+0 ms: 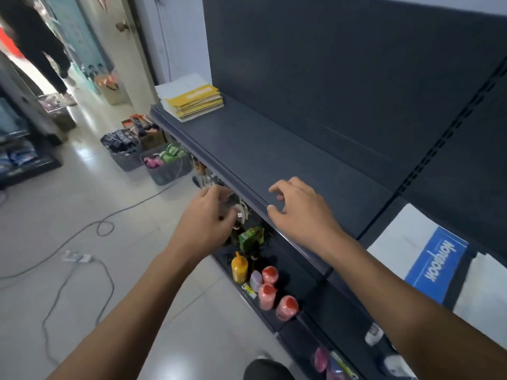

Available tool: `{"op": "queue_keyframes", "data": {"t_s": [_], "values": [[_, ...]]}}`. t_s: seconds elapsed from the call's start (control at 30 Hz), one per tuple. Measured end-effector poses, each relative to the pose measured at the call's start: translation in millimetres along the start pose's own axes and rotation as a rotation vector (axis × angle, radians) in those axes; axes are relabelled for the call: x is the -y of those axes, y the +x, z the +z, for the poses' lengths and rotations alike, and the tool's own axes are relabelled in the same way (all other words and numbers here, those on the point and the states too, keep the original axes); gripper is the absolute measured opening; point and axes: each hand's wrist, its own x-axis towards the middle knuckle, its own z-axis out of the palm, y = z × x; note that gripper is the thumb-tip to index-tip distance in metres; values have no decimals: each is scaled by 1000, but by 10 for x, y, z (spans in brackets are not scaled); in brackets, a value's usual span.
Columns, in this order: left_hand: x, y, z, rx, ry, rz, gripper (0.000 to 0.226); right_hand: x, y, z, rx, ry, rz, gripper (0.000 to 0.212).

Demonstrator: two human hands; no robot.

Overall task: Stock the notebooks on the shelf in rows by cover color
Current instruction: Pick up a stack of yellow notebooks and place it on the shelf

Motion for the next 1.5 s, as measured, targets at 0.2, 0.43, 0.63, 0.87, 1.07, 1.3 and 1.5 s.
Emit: {"op": "queue_keyframes", "data": {"t_s": [0.2,0.43,0.63,0.87,1.07,1.3,1.5], "values": [[560,502,-255,3,-17,-19,26,375,771,252,19,39,-8,33],[1252,1525,-569,8,-32,-17,21,730,2001,596,11,88,-1,32],[1832,2482,-867,2,12,43,23,1015,2982,857,16,99,44,33],[2393,3381,-1054,71,44,121,16,1280,3913,1065,28,76,110,35],[2873,4300,-1204,138,-1,248,16,1514,4557,1287,-48,85,250,32],[3316,5314,-1333,167,-24,401,15,1899,5085,1543,-179,153,494,29],[3480,6019,-1292,146,29,416,25,2050,5333,1640,-262,259,685,33]]}}
